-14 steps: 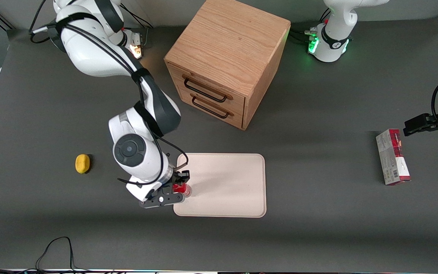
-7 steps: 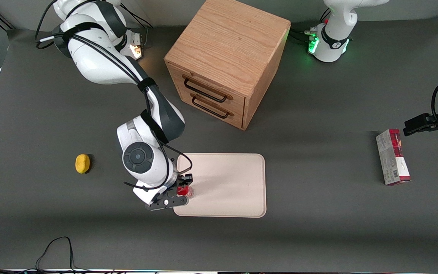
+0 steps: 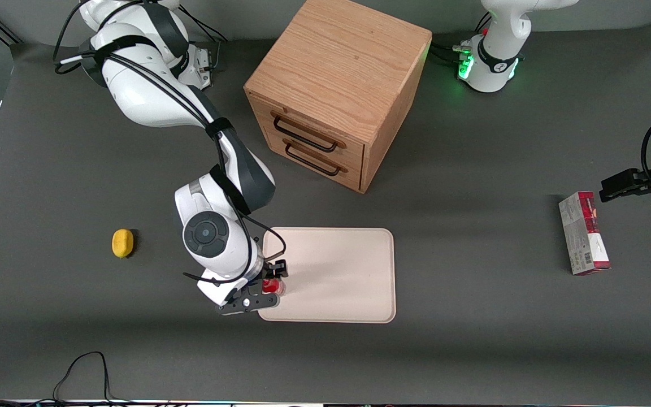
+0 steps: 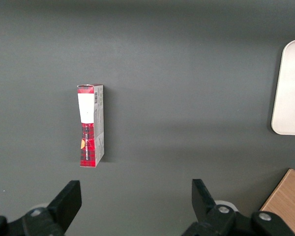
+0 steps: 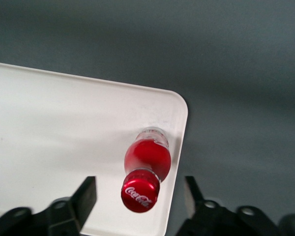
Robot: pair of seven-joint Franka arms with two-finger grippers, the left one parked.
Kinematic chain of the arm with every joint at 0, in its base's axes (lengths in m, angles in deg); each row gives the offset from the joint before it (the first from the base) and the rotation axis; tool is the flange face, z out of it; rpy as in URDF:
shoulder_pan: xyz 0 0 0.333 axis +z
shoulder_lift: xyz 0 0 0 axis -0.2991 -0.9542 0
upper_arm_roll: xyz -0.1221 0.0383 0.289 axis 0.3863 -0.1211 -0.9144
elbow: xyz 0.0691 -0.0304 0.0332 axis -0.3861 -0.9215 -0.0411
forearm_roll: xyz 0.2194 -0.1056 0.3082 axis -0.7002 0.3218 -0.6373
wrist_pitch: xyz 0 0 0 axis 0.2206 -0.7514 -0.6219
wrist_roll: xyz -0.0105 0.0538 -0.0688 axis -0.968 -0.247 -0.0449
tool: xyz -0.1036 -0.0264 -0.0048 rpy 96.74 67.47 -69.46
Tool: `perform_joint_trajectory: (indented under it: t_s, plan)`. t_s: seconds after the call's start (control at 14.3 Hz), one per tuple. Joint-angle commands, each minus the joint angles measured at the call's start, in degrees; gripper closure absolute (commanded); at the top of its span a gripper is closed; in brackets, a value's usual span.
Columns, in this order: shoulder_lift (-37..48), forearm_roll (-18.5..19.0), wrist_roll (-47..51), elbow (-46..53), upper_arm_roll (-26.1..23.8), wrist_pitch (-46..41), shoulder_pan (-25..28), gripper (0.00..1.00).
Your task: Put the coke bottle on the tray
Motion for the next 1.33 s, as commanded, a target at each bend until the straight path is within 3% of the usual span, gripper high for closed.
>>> perform_joint_trajectory:
  t_s: [0.0, 0.42, 0.63, 1.05, 1.26]
  plan:
    - [4.5, 1.1, 1.1, 0.6, 0.1, -6.8, 0.3, 0.0]
    - [17.8, 1.2, 0.2, 0.2, 0.2, -22.1, 0.2, 0.0]
    - [24.5, 1.2, -3.3, -3.6, 0.4, -30.3, -3.6, 0.0]
    - [40.2, 0.3, -13.2, -21.0, 0.6, -29.6, -14.2, 0.0]
    - [49.1, -2.9, -16.5, -33.9, 2.0, -22.4, -19.3, 0.0]
